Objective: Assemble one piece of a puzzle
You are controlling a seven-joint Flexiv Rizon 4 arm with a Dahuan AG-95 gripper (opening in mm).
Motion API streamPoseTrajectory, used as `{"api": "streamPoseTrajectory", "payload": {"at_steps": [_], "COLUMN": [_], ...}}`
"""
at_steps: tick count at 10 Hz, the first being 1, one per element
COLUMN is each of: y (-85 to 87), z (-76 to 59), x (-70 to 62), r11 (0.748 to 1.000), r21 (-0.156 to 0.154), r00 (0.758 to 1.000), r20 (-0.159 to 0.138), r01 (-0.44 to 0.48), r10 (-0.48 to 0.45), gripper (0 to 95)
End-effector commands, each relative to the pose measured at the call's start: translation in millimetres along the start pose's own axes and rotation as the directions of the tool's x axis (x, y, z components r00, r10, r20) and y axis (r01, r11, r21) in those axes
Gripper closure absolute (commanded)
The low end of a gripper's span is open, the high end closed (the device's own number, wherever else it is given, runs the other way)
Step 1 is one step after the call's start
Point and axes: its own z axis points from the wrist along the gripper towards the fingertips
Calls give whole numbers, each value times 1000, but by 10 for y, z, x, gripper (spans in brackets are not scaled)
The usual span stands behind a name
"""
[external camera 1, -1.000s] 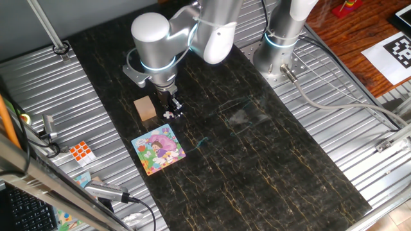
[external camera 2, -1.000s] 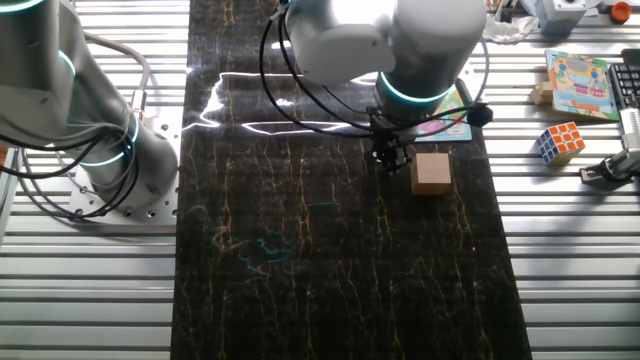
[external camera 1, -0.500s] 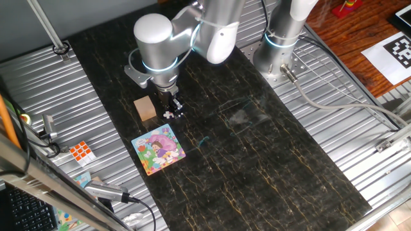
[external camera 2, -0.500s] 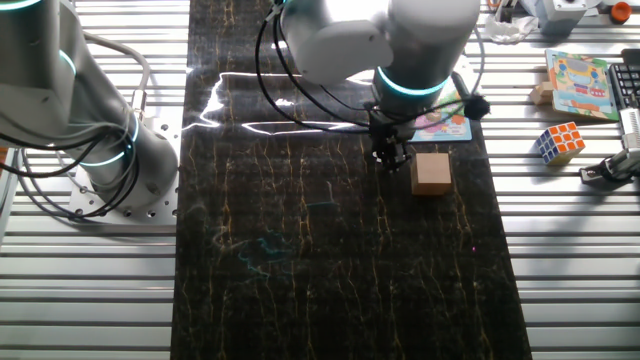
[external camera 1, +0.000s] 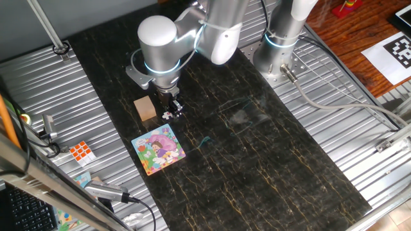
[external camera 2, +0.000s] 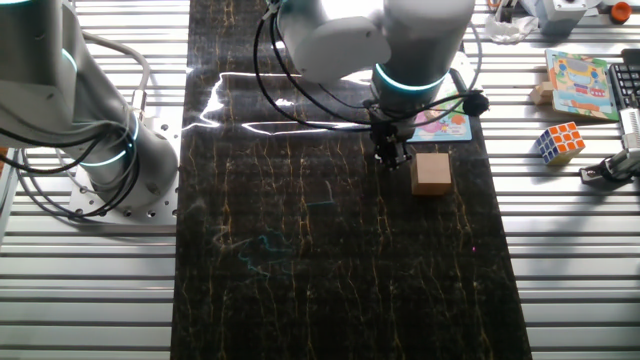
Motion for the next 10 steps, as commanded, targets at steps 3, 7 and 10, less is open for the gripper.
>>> {"api": "streamPoseTrajectory", "payload": {"at_steps": [3,7,10], "y": [-2,14,41], "z": [-11,-73,-182], "x": [4,1,-13], "r11": [1000,1000,1000], "r21": [8,8,6], "r00": [1000,1000,1000], "r20": [3,-1,-12], "r01": [0,3,2], "r10": [0,-3,-1], "gripper": [950,950,950]}}
